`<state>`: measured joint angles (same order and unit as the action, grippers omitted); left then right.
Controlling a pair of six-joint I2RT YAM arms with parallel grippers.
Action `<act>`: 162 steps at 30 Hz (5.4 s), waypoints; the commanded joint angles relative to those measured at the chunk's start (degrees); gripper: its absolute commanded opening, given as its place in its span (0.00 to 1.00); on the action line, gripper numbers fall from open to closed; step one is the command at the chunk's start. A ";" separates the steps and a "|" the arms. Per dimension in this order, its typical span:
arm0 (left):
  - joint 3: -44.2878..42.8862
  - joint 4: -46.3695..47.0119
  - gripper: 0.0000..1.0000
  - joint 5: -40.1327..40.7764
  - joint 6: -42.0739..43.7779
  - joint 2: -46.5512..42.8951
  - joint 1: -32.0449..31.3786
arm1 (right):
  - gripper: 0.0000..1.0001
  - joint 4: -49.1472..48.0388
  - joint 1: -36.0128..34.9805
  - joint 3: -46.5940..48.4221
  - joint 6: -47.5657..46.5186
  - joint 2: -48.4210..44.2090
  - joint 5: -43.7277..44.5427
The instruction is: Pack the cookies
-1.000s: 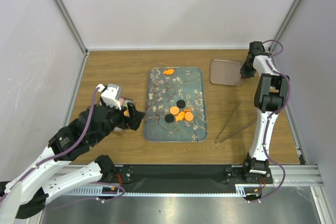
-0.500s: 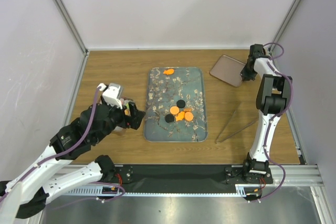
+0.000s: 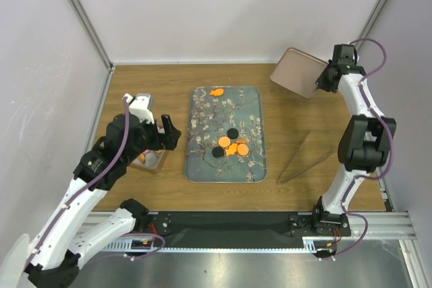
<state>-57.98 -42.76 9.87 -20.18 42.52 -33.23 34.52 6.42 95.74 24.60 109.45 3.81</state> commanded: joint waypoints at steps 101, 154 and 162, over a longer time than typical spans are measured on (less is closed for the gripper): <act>-12.07 -10.15 0.02 -29.11 -43.01 12.59 21.02 | 0.51 -61.50 -87.10 -32.20 -71.44 -20.77 39.25; 3.22 4.00 0.61 9.20 -27.80 28.04 56.88 | 0.00 -80.99 -53.70 -21.47 25.39 -1.44 -21.83; 5.06 7.07 0.52 8.85 -29.47 33.94 59.87 | 0.00 -89.53 -53.61 -22.53 30.77 4.37 -22.45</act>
<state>-54.13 -38.98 18.35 -48.10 75.42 25.78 -43.92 -47.29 73.38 51.13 113.10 -17.76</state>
